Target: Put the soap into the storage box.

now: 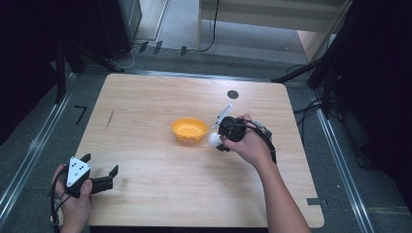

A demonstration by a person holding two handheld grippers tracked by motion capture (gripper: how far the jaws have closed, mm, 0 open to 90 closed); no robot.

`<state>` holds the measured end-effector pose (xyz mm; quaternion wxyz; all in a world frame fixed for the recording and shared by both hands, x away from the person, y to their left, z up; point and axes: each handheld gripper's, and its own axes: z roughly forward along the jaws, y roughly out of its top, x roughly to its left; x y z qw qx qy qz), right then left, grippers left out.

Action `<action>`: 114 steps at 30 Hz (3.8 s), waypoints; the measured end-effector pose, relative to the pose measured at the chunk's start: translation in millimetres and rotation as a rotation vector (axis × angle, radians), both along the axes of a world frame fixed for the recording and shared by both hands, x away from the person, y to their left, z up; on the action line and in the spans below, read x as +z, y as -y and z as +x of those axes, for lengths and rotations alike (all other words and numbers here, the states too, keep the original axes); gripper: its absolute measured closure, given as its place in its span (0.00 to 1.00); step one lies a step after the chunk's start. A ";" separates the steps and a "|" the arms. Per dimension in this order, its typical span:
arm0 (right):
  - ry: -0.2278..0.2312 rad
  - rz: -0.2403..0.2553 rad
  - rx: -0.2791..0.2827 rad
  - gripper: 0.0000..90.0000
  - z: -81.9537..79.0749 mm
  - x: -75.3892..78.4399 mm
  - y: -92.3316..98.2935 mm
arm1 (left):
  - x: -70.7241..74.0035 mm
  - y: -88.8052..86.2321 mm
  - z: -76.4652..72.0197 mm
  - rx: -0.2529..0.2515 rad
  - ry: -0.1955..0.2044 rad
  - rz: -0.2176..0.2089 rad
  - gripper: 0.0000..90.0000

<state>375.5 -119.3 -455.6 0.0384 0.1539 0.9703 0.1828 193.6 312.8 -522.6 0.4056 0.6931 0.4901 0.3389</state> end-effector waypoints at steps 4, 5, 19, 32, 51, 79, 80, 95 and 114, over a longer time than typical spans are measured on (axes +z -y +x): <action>0.000 0.001 0.009 0.57 1.9 1.1 -4.4 | 0.0 -0.1 0.0 0.000 -0.001 -0.001 0.00; -0.001 0.000 0.009 0.57 2.3 1.6 -5.5 | 0.0 -0.1 0.0 0.000 -0.001 -0.001 0.00; 0.006 -0.005 0.045 0.57 13.0 9.7 -27.0 | -0.4 3.1 -1.1 0.009 0.010 0.029 0.00; 0.011 -0.005 0.076 0.57 23.8 16.3 -47.3 | -0.6 4.1 -1.7 0.006 0.016 0.036 0.00; 0.034 -0.021 0.123 0.56 41.2 20.6 -79.0 | -0.4 4.9 -3.4 -0.005 0.021 0.043 0.00; 0.057 -0.081 0.190 0.56 59.9 3.3 -106.1 | -0.4 4.8 -3.7 -0.012 0.022 0.042 0.00; 0.055 -0.078 0.192 0.56 60.2 1.9 -106.8 | -0.4 4.9 -3.7 -0.012 0.022 0.043 0.00; 0.062 -0.054 0.168 0.45 62.2 -1.2 -108.9 | -0.5 5.0 -3.8 -0.015 0.022 0.043 0.00; 0.087 0.045 0.063 0.32 54.0 9.9 -65.8 | -0.8 5.4 -2.6 -0.012 0.017 0.040 0.00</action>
